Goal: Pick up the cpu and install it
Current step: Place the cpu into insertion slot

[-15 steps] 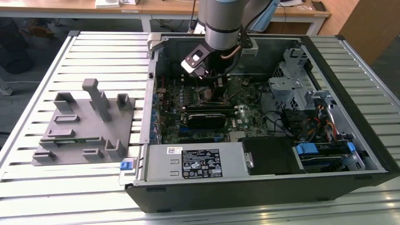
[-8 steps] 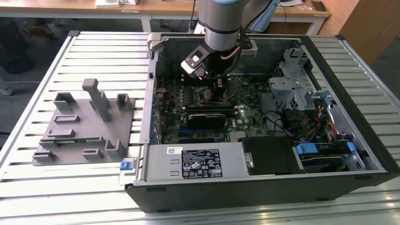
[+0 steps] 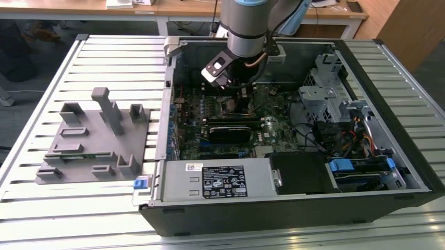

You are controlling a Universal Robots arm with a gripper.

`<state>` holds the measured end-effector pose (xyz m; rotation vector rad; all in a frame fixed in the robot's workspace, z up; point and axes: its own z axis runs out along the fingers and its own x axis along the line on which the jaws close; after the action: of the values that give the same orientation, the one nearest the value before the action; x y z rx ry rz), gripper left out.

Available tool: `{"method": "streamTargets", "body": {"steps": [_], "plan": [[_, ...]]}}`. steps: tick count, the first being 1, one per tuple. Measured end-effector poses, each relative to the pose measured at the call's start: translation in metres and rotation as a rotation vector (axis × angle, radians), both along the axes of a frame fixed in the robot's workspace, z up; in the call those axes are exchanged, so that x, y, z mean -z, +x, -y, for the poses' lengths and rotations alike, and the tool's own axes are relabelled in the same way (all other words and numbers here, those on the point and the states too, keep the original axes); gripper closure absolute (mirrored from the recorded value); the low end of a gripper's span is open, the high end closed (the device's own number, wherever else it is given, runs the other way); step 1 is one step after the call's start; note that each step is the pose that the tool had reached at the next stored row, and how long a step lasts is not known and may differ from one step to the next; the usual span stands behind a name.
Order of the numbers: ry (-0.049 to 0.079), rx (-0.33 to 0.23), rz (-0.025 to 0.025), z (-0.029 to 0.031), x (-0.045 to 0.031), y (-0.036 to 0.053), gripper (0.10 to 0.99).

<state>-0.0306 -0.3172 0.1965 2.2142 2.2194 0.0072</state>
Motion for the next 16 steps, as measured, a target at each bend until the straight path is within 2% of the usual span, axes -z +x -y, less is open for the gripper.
{"method": "streamTargets", "body": {"steps": [11, 13, 14, 16], "plan": [[0.0, 0.001, 0.0, 0.0, 0.0005, 0.0, 0.557], [0.0, 0.001, 0.0, 0.0, 0.0006, 0.0, 0.545], [0.0, 0.001, -0.0001, 0.0, 0.0007, 0.0, 0.482], [0.0, 0.001, -0.0001, 0.0, 0.0007, 0.0, 0.482]]}}
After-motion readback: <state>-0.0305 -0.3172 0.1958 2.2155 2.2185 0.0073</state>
